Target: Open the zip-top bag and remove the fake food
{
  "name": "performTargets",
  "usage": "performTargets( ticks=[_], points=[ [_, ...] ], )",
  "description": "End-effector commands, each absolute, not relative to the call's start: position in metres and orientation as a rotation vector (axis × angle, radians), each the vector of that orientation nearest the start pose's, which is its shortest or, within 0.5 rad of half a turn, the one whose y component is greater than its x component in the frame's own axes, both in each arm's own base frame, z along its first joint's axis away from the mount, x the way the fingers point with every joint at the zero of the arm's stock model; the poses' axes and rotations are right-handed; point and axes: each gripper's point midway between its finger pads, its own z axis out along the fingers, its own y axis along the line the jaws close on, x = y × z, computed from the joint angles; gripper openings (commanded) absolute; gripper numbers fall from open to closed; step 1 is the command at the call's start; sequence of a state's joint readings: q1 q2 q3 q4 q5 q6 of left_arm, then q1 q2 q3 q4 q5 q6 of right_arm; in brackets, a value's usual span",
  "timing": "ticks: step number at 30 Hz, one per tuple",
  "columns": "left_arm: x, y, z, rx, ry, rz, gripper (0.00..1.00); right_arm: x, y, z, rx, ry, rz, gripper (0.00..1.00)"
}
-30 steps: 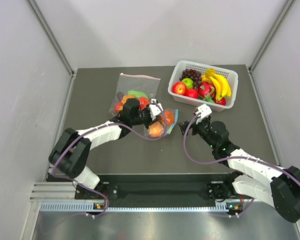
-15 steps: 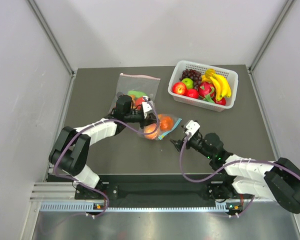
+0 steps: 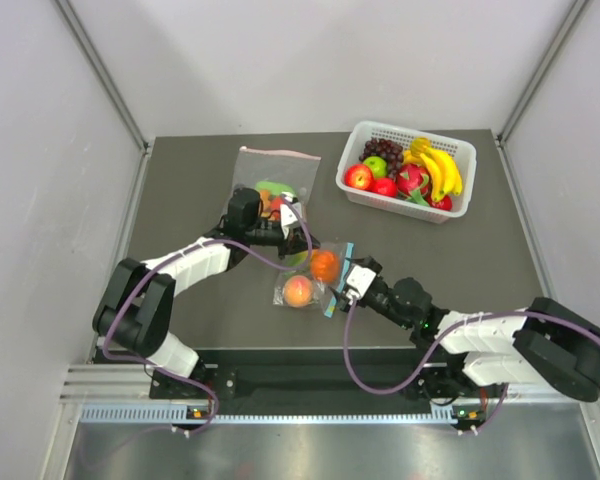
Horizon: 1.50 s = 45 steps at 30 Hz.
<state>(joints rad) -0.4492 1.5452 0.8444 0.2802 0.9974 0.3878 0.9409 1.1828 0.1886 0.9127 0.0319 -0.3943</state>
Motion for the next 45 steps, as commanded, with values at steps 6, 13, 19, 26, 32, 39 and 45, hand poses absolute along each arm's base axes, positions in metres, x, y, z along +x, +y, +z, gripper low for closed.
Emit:
performTargets(
  ticks=[6, 13, 19, 26, 32, 39, 45],
  points=[
    [0.287, -0.296, 0.17, 1.342, 1.327, -1.04, 0.09, 0.215, 0.28, 0.145, -0.998, 1.215, 0.379, 0.76],
    [0.302, -0.3, 0.158, 1.088, 1.625, -0.824, 0.28, 0.232, 0.252, 0.146, -0.784, 1.361, 0.18, 0.84],
    [0.271, -0.3, 0.133, 0.98, 1.773, -0.698, 0.4, 0.241, 0.227, 0.152, -0.615, 1.427, 0.116, 0.86],
    [0.248, -0.285, 0.124, 0.89, 1.817, -0.619, 0.47, 0.228, 0.212, 0.164, -0.54, 1.401, 0.237, 0.88],
    [0.245, -0.286, 0.098, 0.905, 1.909, -0.611, 0.47, 0.221, 0.211, 0.169, -0.531, 1.379, 0.298, 0.89],
    [0.246, -0.288, 0.081, 0.921, 1.969, -0.546, 0.35, 0.221, 0.214, 0.168, -0.549, 1.374, 0.303, 0.9],
    [0.241, -0.295, 0.084, 0.98, 1.933, -0.581, 0.02, 0.221, 0.218, 0.164, -0.576, 1.382, 0.298, 0.9]
  ],
)
